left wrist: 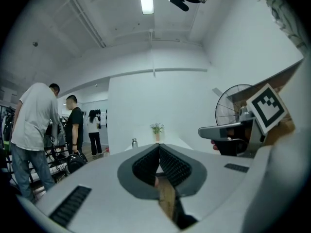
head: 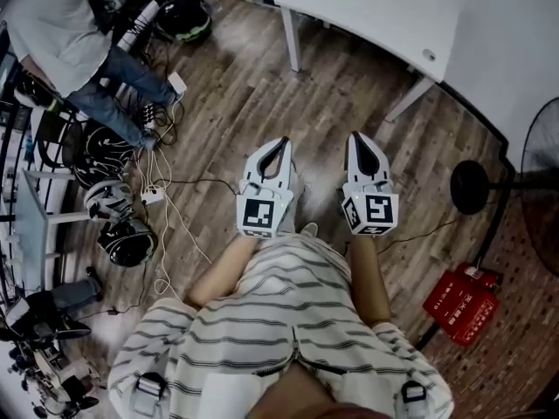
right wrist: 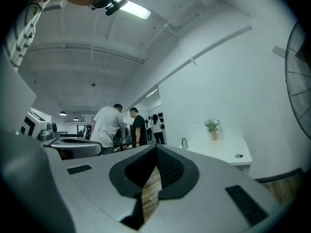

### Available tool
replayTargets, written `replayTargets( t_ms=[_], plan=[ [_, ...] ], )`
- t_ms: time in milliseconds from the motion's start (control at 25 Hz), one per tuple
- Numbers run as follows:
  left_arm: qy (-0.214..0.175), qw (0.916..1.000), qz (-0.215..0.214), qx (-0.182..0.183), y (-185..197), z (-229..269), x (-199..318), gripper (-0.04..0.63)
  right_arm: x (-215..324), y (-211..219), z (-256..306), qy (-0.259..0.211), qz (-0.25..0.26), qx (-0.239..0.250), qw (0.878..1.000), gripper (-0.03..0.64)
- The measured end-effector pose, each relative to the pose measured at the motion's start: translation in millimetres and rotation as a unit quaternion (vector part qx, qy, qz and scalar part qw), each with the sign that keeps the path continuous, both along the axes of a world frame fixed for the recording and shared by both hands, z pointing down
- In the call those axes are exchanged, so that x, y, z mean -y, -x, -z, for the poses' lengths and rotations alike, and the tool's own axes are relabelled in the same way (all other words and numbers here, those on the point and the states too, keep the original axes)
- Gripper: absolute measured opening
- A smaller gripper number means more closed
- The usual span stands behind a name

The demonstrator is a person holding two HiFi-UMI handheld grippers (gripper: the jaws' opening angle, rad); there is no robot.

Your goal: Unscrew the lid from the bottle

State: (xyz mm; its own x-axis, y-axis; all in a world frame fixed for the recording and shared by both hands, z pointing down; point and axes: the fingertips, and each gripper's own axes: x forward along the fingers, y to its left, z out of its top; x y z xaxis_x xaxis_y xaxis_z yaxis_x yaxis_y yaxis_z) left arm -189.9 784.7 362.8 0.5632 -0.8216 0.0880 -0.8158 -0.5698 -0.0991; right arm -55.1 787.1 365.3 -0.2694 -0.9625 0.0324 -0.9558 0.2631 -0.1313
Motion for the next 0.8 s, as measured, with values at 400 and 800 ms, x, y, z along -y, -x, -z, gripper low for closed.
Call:
replayTargets(
  t_ms=[400,800],
  plan=[
    [-0.008,0.9998,0.009,-0.015,-19,-2,137,0.002,137,-12,7,-0.005,0.016,-0.029,0.999,0.011],
    [-0.012,0.9996,0.004,-0.027,-24,27,298,0.002,297,-19,38,-0.011,0.004,-0.037,0.999,0.011]
  ],
)
